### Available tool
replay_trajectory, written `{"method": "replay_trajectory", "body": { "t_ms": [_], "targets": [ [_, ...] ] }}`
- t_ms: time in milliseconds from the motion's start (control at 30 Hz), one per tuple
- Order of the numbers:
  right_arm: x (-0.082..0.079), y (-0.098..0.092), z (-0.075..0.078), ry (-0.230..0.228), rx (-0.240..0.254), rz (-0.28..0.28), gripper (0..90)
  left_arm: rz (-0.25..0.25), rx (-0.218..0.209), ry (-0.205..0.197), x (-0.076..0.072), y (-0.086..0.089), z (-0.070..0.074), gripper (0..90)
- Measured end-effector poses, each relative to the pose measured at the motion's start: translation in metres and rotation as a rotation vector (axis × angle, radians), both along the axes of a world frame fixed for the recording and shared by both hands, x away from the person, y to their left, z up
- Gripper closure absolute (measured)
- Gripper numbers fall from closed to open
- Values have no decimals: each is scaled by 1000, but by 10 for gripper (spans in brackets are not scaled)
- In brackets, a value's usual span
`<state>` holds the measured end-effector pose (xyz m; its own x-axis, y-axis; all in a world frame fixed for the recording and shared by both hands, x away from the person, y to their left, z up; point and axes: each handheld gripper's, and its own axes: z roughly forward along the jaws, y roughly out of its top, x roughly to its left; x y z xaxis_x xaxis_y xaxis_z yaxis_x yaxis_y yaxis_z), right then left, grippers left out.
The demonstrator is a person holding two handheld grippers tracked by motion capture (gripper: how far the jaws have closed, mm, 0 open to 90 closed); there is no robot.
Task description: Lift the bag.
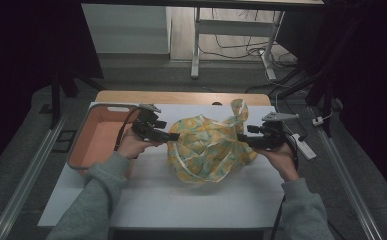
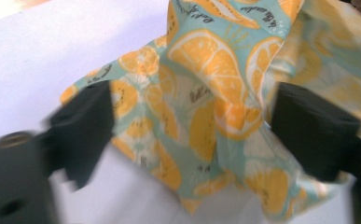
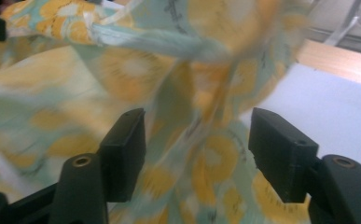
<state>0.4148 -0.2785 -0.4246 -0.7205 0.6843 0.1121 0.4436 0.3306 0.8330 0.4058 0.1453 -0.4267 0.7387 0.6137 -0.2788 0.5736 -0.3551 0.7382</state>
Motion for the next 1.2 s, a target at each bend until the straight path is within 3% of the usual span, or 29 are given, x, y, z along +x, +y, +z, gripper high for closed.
{"method": "replay_trajectory", "body": {
  "t_ms": [100, 167, 433, 700, 900, 1200],
  "targets": [
    [-8, -12, 0, -12, 8, -4, 350, -3, -55, 4, -8, 14, 7, 1],
    [-12, -16, -1, -15, 18, -3, 350, -17, -67, -3, -11, 19, 10, 1],
    [-32, -16, -3, -86, -11, 20, 363, 5, -21, -70, -32, 26, 4, 93],
    [-47, -23, -21, -100, -29, 19, 375, 29, 27, -126, -64, 36, -7, 146],
    [-59, -28, -33, -120, -55, 26, 390, 44, 69, -131, -81, 40, -17, 155],
    [-64, -27, -34, -139, -47, 41, 396, 61, 85, -122, -97, 47, -26, 164]
  ]
}}
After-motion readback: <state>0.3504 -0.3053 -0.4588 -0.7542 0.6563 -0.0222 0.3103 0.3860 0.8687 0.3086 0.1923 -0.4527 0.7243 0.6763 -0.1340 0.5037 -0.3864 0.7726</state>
